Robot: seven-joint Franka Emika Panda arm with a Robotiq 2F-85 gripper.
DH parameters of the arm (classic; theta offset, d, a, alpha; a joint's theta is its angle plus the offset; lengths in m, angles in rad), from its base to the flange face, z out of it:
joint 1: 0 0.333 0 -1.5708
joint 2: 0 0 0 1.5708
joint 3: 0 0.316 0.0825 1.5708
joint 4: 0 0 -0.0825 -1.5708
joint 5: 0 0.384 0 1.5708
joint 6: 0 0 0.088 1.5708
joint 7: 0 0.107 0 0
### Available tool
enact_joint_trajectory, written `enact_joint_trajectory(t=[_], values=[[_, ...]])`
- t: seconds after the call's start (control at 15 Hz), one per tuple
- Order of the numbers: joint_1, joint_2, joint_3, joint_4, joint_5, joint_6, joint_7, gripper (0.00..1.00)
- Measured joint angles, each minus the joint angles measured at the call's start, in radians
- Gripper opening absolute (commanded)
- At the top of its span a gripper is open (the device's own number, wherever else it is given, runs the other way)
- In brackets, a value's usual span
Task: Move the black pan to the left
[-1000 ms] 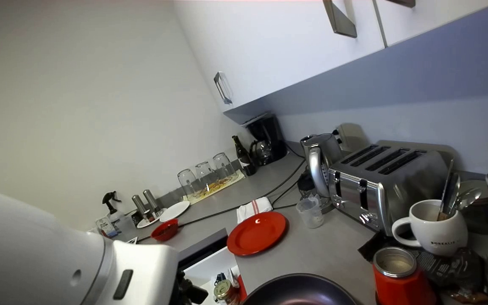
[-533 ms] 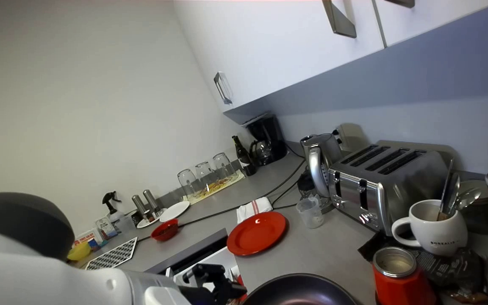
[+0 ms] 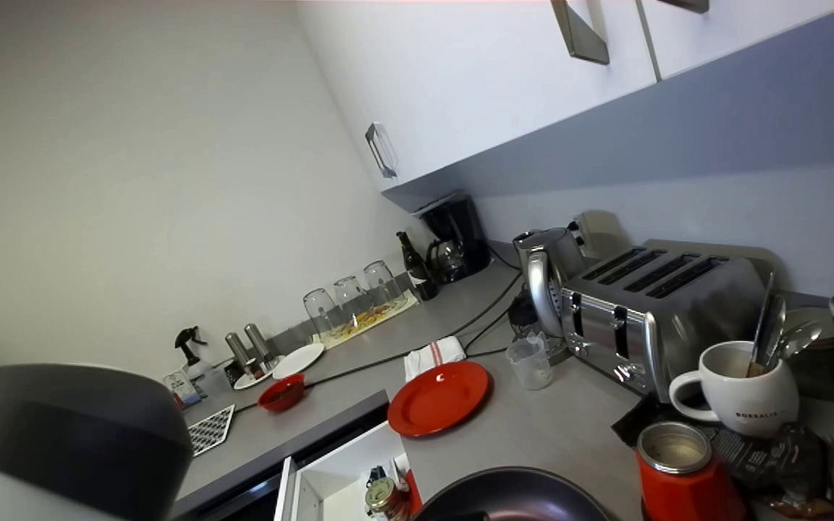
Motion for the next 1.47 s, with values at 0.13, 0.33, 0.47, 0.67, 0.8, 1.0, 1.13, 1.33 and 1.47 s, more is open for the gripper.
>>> enact_joint_trajectory(t=[0.13, 0.33, 0.47, 0.67, 0.8, 1.0, 1.13, 1.33, 1.47], values=[[0.0, 0.042, -0.01, 0.008, 0.047, 0.018, 0.0, 1.0], [0.0, 0.119, -0.013, 0.036, 0.139, 0.022, 0.0, 1.0], [0.001, 0.165, -0.009, 0.063, 0.2, 0.022, 0.0, 1.0], [0.002, 0.21, 0.004, 0.111, 0.285, 0.023, -0.001, 1.0], [0.003, 0.228, 0.011, 0.146, 0.321, 0.025, 0.0, 1.0], [-0.003, 0.258, 0.01, 0.19, 0.354, 0.026, 0.002, 1.0], [-0.014, 0.282, 0.007, 0.209, 0.375, 0.026, 0.002, 1.0], [-0.039, 0.32, 0.002, 0.223, 0.41, 0.026, 0.001, 1.0], [-0.056, 0.343, 0.001, 0.225, 0.431, 0.026, -0.001, 1.0]])
